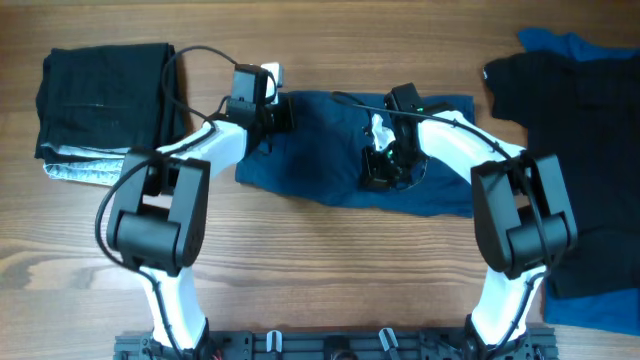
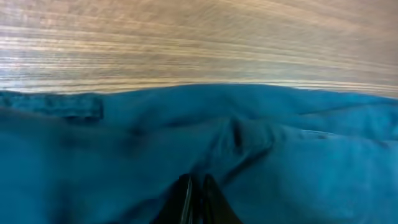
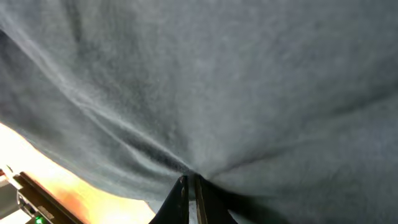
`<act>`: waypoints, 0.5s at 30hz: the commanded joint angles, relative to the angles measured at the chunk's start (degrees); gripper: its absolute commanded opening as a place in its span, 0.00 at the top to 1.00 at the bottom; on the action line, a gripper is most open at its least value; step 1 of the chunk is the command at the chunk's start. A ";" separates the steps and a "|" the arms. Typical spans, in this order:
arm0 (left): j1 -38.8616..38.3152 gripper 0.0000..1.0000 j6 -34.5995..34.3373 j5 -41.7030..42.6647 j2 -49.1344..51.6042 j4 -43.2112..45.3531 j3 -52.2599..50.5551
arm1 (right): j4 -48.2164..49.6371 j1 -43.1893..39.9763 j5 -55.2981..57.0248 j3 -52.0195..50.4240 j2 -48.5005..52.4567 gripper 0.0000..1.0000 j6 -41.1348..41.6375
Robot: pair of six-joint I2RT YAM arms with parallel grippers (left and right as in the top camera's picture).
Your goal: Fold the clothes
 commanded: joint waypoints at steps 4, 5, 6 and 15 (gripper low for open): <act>0.90 0.96 0.76 -2.03 -2.12 3.76 1.20 | -0.68 0.07 -2.69 1.70 -2.27 0.95 -3.02; 0.90 0.96 0.76 -2.03 -5.77 2.69 1.84 | -1.27 0.07 -3.06 2.75 -4.52 0.94 -3.63; 0.90 0.95 0.74 -2.03 -8.63 1.27 2.14 | -1.79 0.07 -2.99 3.52 -6.43 0.94 -4.07; 6.71 0.07 3.52 -2.10 -30.40 -38.27 2.51 | -5.38 0.07 4.31 3.93 -19.65 0.81 -4.02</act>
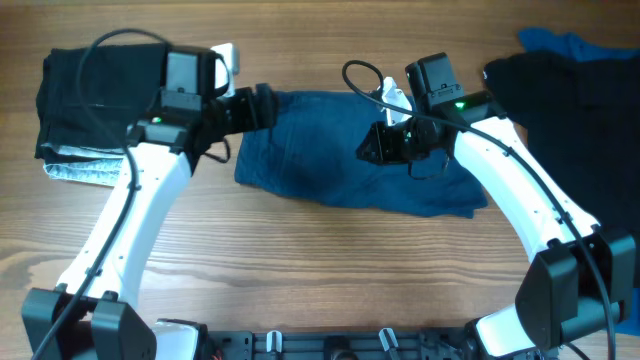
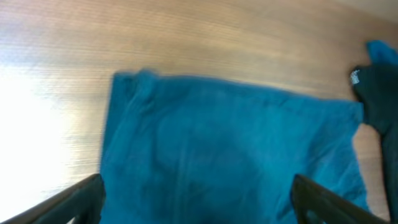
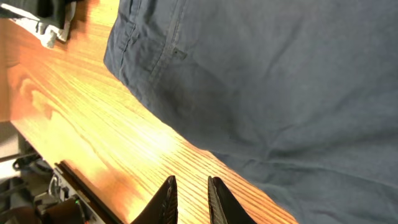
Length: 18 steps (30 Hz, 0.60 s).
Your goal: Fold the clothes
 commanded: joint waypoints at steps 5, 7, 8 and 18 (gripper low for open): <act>5.68 0.00 12.83 -0.37 5.90 -8.92 -0.33 | -1.07 0.09 7.43 0.63 0.76 0.78 -0.96; 5.70 0.01 13.38 -0.37 9.11 -7.32 -0.33 | -0.96 0.09 7.72 0.63 0.76 0.78 -0.94; 5.57 0.01 13.38 -0.39 11.13 -5.55 -0.33 | -0.90 0.09 7.93 0.63 0.76 0.78 -0.94; 1.49 0.89 6.36 4.00 17.22 16.87 -0.33 | -0.42 0.13 11.61 0.57 0.98 0.77 -0.92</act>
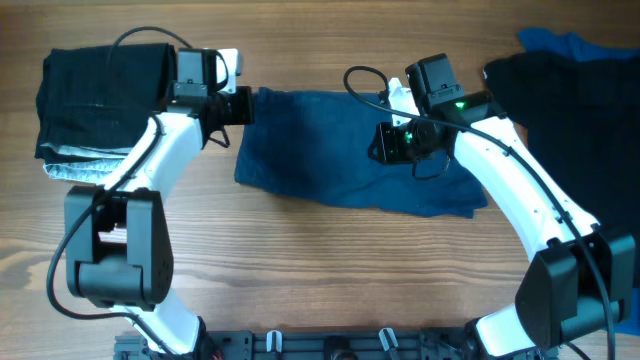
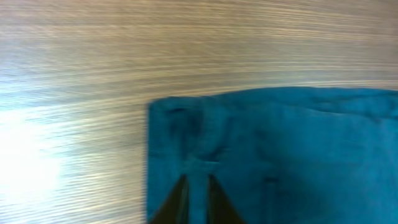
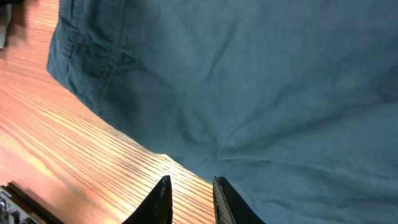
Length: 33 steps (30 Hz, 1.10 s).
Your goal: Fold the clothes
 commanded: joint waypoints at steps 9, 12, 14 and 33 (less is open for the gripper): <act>-8.09 0.96 -7.72 -7.32 3.41 12.87 0.22 | 0.79 0.13 2.62 0.57 0.87 0.75 -0.61; -5.60 0.96 -7.72 -9.33 8.46 15.26 0.22 | 0.74 0.13 2.62 0.57 0.87 0.74 -0.68; -4.09 0.96 -7.74 -9.16 11.80 16.68 0.22 | 0.79 0.13 2.62 0.57 0.87 0.73 -0.68; -5.60 0.83 -11.58 -5.99 -9.79 -14.51 0.33 | -0.96 -3.21 22.10 0.57 0.87 0.57 7.85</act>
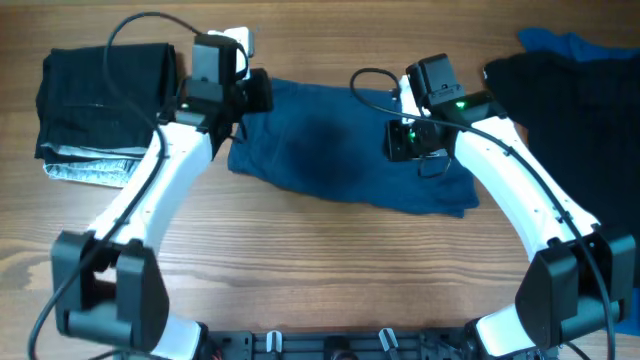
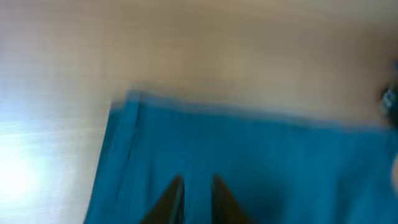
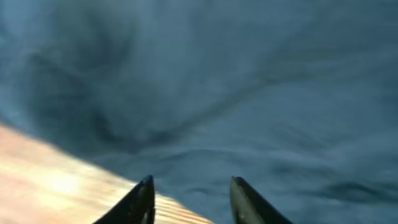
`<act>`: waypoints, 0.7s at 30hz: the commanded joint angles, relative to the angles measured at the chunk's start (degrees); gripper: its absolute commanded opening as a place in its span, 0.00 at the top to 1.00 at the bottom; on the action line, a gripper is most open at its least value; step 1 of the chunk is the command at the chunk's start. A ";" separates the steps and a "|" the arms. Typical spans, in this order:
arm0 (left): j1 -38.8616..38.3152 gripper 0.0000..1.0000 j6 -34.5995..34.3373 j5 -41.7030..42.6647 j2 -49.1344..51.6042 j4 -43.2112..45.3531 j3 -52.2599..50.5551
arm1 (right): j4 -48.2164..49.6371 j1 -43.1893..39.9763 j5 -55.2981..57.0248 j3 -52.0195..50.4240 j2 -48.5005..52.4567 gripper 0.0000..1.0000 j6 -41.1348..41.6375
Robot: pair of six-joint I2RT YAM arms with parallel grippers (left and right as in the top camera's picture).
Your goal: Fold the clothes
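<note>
A dark blue garment (image 1: 350,150) lies folded into a wide band across the middle of the table. My left gripper (image 1: 255,95) hovers over its top left corner. In the left wrist view the left gripper (image 2: 196,186) is open by a narrow gap, with flat blue cloth (image 2: 249,162) under it and the garment's upper edge ahead. My right gripper (image 1: 405,140) hangs over the garment's right half. Seen from the right wrist, the right gripper (image 3: 189,186) is wide open above wrinkled cloth (image 3: 249,93), near its front edge, holding nothing.
A folded black stack (image 1: 100,95) on a pale grey piece (image 1: 85,170) sits at the far left. A pile of black clothing (image 1: 580,150) covers the right side, with blue cloth (image 1: 570,45) showing behind it. Bare wood (image 1: 330,270) runs along the front.
My left gripper has moved right, from beside the garment's top left corner to over it, and its fingers stand a little wider. The right gripper's fingers have spread wider. The garment's lower left edge sits slightly further left.
Both grippers were shut down in the blue cloth, left at its upper left, right near its middle. Then both were raised, the left wide open, the right slightly open. The left then stood nearly shut by the top left corner. Now both hover open.
</note>
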 commanded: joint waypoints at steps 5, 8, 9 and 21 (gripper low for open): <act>0.37 0.82 -1.81 -0.13 0.55 -19.34 -1.70 | -7.58 -10.67 3.72 0.50 0.98 0.64 4.74; 0.37 0.80 -1.81 -0.13 0.57 -19.23 -1.70 | -10.23 -12.20 3.76 -5.66 0.98 0.96 7.61; 0.37 0.80 -1.81 -0.13 0.57 -19.06 -1.70 | -8.50 -12.24 3.45 -8.70 0.98 0.96 7.69; 0.37 0.84 -1.77 -0.61 0.55 -18.91 -1.70 | 8.87 -19.43 -6.32 -25.97 -0.33 0.96 9.88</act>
